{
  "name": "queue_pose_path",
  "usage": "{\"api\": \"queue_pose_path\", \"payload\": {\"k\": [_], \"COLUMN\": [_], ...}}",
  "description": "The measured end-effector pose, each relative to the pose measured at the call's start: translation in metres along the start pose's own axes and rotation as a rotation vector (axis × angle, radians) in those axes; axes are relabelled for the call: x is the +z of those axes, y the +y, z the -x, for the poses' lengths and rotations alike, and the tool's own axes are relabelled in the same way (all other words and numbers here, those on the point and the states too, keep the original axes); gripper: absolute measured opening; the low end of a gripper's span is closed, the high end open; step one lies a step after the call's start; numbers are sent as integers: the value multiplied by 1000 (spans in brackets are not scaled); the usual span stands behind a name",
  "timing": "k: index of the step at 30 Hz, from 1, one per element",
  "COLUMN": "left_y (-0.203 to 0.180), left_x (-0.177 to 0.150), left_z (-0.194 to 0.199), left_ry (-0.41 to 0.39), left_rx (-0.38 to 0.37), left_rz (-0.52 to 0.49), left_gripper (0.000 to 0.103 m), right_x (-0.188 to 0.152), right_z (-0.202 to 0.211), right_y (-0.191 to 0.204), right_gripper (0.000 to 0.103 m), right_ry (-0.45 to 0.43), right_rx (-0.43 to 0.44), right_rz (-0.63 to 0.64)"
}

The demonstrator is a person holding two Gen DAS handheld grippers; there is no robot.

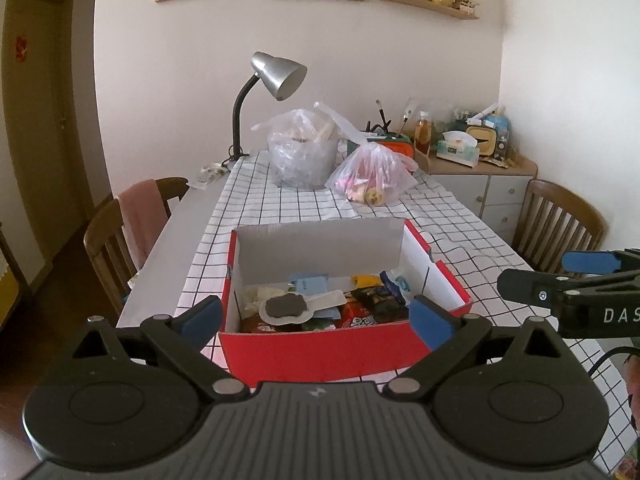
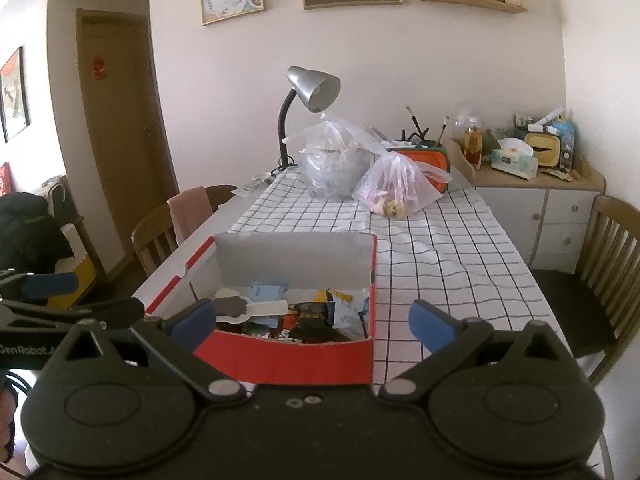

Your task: Organize snacks

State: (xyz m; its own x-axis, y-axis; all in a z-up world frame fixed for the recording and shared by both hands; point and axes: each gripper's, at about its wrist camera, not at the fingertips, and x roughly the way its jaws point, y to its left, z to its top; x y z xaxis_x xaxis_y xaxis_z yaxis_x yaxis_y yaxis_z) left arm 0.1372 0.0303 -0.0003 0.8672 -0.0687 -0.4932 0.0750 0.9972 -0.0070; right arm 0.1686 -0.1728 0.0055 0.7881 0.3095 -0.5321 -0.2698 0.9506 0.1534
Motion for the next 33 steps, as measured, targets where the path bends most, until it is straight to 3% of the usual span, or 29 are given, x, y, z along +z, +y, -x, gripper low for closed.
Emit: {"api": "queue_pose_path", "payload": {"k": [33], "left_y": [5], "left_x": [6], "left_z": [10], "left_ry": [3], "left_rx": [-19], "left_rz": [31], "left_gripper": [100], "right_x": [1], "right_z": [6], "right_y": [11], "right_gripper": [103], "right_ry": [8], "right_rx": [32], "right_rz": [24]}}
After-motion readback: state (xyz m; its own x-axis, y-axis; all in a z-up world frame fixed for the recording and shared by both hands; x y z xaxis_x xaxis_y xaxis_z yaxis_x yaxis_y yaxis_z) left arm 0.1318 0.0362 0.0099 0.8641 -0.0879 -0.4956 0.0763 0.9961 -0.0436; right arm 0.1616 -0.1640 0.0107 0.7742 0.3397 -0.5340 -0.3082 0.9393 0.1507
